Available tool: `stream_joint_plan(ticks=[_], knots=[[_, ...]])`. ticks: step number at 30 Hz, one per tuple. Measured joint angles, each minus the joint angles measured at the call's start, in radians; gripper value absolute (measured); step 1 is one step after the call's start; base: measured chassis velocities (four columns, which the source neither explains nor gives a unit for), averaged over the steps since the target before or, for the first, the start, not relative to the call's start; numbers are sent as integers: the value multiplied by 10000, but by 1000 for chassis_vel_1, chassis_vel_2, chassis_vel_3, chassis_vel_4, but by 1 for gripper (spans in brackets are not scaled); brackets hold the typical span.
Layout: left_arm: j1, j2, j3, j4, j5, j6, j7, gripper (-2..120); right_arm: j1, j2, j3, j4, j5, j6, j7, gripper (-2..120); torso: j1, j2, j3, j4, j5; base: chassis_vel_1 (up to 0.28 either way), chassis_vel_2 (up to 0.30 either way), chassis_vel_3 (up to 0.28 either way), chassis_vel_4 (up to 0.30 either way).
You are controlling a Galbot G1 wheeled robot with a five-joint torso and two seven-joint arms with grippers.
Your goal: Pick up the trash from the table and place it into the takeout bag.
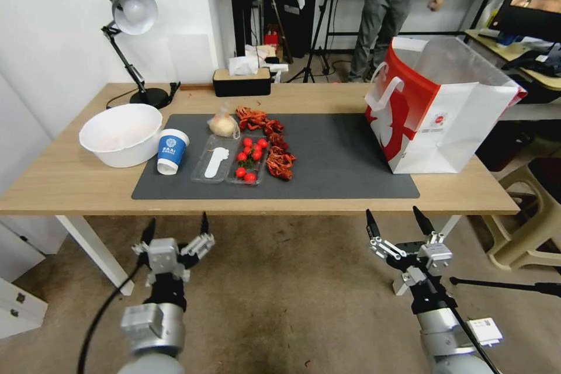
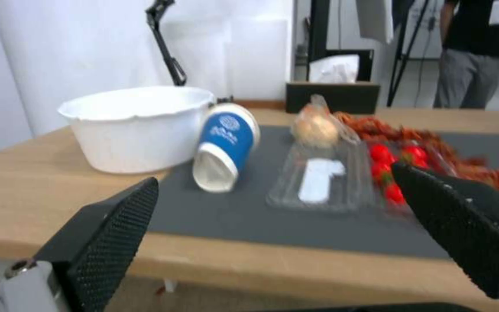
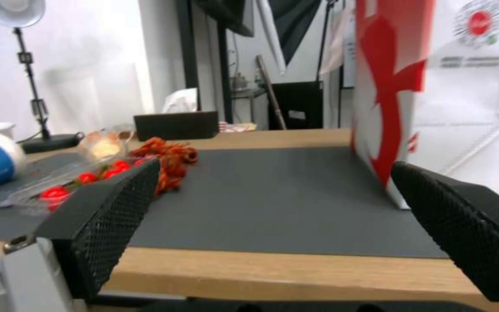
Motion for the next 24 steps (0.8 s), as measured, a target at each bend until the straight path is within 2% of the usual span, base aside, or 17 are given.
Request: stream_joint_plan(ticks=[2, 3, 4, 6, 7, 9, 10, 11, 12, 14, 15, 17, 19, 23, 24], knots=[[-664, 624, -286, 112, -905, 75, -235, 100, 104, -89, -154, -22, -13, -46, 17, 100, 1, 0, 0, 5, 2, 0, 0, 0, 0], [-664, 624, -286, 112, -905, 75, -235, 100, 104, -89, -154, -22, -13, -46, 17, 100, 1, 0, 0, 5, 2, 0, 0, 0, 0], [-939, 907, -341, 201, -1254, 174, -286, 100, 99, -97, -159, -21, -40, -55, 23, 100, 1, -1, 0, 3, 1, 0, 0, 0, 0], [-1957, 2022, -419, 639, -2360, 538, -420, 100, -23, -91, -110, 81, -109, -76, 35, 100, 1, 0, 0, -7, -2, 0, 0, 0, 0], [-1957, 2022, -419, 639, -2360, 538, -420, 100, -23, -91, -110, 81, -109, -76, 35, 100, 1, 0, 0, -7, -2, 0, 0, 0, 0], [-2628, 2979, -507, 1109, -3312, 784, -446, 100, -9, -155, -139, 140, -114, -148, 17, 100, 4, 0, 1, -13, -3, 0, 0, 0, 0], [-2813, 3289, -558, 1278, -3680, 894, -478, 100, 93, -230, -220, 139, -102, -211, -14, 100, 4, 0, 1, -4, 0, 0, 0, 0, 0], [-2813, 3289, -558, 1278, -3680, 894, -478, 100, 93, -230, -220, 139, -102, -211, -14, 100, 4, 0, 1, -4, 0, 0, 0, 0, 0], [-3047, 3586, -557, 1463, -4059, 1058, -511, 100, 165, -282, -260, 139, -104, -236, -71, 100, 3, 0, 1, 9, 5, 0, 0, 0, 0], [-3750, 4153, -378, 1976, -4892, 1495, -495, 100, 134, -281, -272, 166, -126, -296, -161, 100, 3, -1, 1, 3, -3, 0, 0, 0, 0], [-3750, 4153, -378, 1976, -4892, 1495, -495, 100, 134, -281, -272, 166, -126, -296, -161, 100, 3, -1, 1, 3, -3, 0, 0, 0, 0], [-4404, 4518, -117, 2460, -5468, 1792, -421, 100, 106, -232, -265, 208, -154, -328, -176, 100, 3, -1, 1, -6, -2, 0, 0, 0, 0], [-4666, 4648, -27, 2638, -5705, 1908, -349, 100, 106, -216, -254, 215, -166, -338, -176, 100, 3, 0, 2, -4, 0, 0, 0, 0, 0], [-5995, 5099, 264, 3186, -7023, 2668, 22, 100, 93, -178, -189, 249, -208, -393, -166, 100, 3, -1, 1, 0, 0, 0, 0, 0, 0], [-5995, 5099, 264, 3186, -7023, 2668, 22, 100, 93, -178, -189, 249, -208, -393, -166, 100, 3, -1, 1, 0, 0, 0, 0, 0, 0]])
